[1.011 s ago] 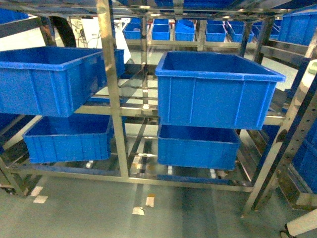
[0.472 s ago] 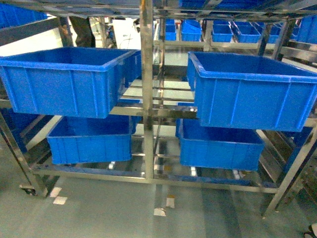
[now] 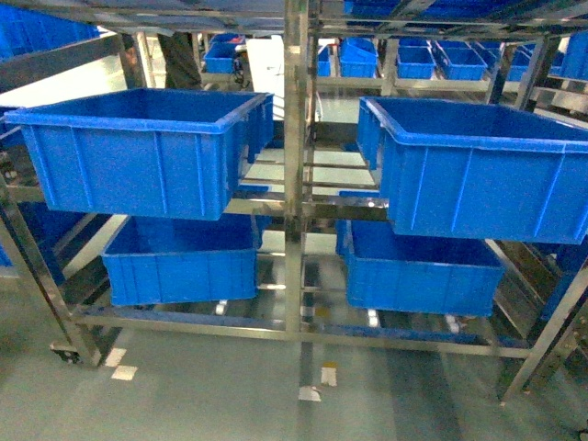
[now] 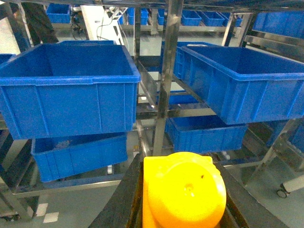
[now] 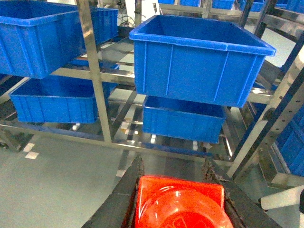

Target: Sort and place red and yellow blocks in left bins

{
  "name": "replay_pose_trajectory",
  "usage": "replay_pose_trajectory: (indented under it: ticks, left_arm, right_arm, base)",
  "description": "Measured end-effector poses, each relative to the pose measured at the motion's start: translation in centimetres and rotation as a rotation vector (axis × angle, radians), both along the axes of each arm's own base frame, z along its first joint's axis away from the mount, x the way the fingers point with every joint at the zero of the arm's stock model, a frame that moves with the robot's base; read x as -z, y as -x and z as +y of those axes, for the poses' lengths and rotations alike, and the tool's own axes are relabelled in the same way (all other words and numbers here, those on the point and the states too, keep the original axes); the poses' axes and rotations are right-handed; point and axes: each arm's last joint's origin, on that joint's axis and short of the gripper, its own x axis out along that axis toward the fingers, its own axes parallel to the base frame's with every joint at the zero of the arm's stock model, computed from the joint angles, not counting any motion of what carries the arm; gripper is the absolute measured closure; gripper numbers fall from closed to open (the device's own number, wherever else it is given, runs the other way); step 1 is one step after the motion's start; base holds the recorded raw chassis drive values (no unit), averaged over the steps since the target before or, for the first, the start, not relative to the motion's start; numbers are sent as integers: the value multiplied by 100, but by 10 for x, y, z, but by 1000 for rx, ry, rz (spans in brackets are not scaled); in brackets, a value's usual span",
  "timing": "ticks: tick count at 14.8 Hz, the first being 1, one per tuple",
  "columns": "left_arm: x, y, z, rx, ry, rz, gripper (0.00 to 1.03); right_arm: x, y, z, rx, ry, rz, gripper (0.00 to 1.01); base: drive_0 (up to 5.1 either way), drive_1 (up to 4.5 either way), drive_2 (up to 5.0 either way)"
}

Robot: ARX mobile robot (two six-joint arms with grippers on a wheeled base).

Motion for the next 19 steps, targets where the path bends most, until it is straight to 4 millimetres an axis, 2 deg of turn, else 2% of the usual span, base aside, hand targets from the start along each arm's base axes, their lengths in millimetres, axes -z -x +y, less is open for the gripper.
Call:
replay_pose_trajectory:
  ticks: [19]
  left_arm:
    - [0, 0, 0, 2, 0, -2, 77]
  right_arm:
    - [0, 0, 0, 1, 0, 0, 72]
  base:
    - [-19, 409, -447]
